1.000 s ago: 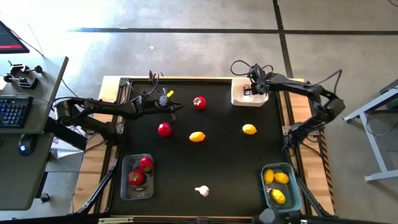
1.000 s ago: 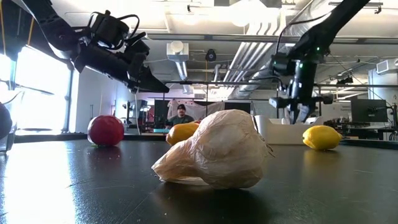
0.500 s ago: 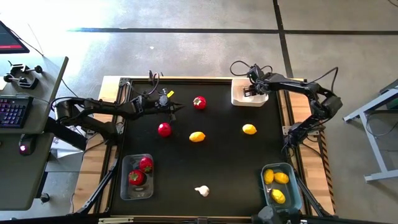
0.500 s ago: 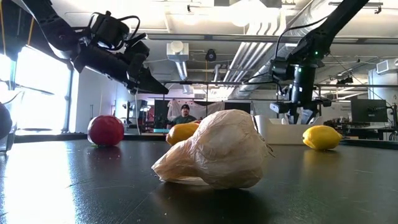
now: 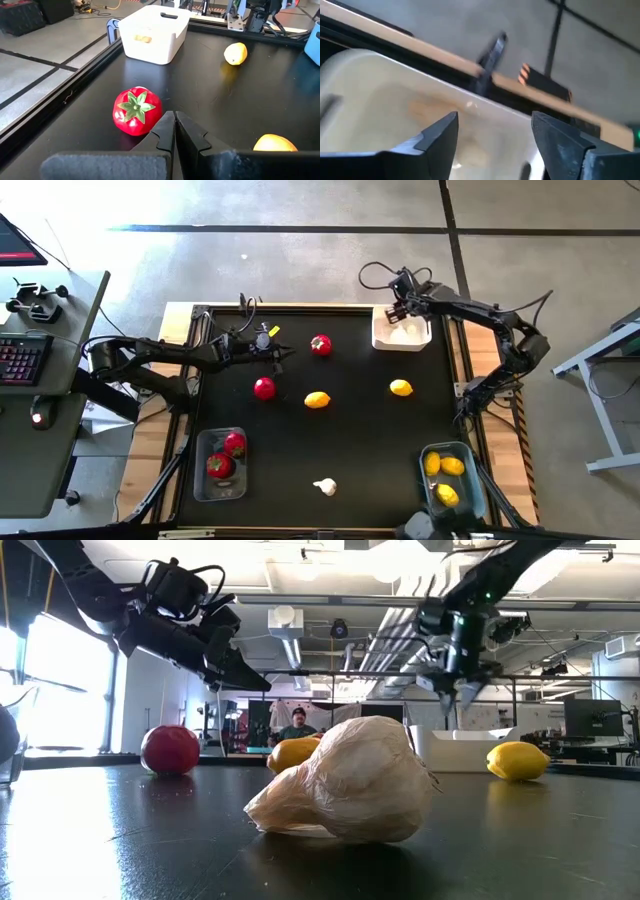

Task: Sort produce into baskets
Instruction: Put the tomato into the transparent bin

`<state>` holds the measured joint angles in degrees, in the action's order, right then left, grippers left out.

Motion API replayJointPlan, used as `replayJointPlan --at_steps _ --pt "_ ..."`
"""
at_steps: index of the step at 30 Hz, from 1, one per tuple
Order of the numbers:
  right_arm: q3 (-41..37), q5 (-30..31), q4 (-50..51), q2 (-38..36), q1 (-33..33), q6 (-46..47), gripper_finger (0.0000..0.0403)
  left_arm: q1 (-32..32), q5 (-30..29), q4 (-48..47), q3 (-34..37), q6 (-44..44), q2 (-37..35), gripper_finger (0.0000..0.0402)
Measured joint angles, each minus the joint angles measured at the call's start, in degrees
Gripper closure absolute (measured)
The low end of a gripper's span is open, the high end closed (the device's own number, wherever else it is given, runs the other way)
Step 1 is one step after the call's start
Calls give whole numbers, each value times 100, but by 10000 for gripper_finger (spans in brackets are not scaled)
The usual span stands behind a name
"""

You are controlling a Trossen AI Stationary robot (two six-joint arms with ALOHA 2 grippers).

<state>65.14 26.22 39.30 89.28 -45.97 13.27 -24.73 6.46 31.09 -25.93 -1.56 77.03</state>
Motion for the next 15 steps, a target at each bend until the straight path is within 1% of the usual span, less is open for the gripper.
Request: replayJointPlan --at_steps 2,4,8,14,15 --pt "11 -330 -282 -1 81 -211 182 2 0 0 -2 0 0 402" --pt "-68 -853 -719 -1 150 -399 207 1 0 0 -1 -1 0 401" --pt "-397 -1627 -1771 -1 415 -769 273 2 1 0 0 0 2 402" --pt "-882 -2181 -2898 -1 996 -1176 382 0 2 5 0 -108 2 402" --pt "-938 -2233 -3029 -1 1099 -1222 392 0 2 9 0 -148 2 402"
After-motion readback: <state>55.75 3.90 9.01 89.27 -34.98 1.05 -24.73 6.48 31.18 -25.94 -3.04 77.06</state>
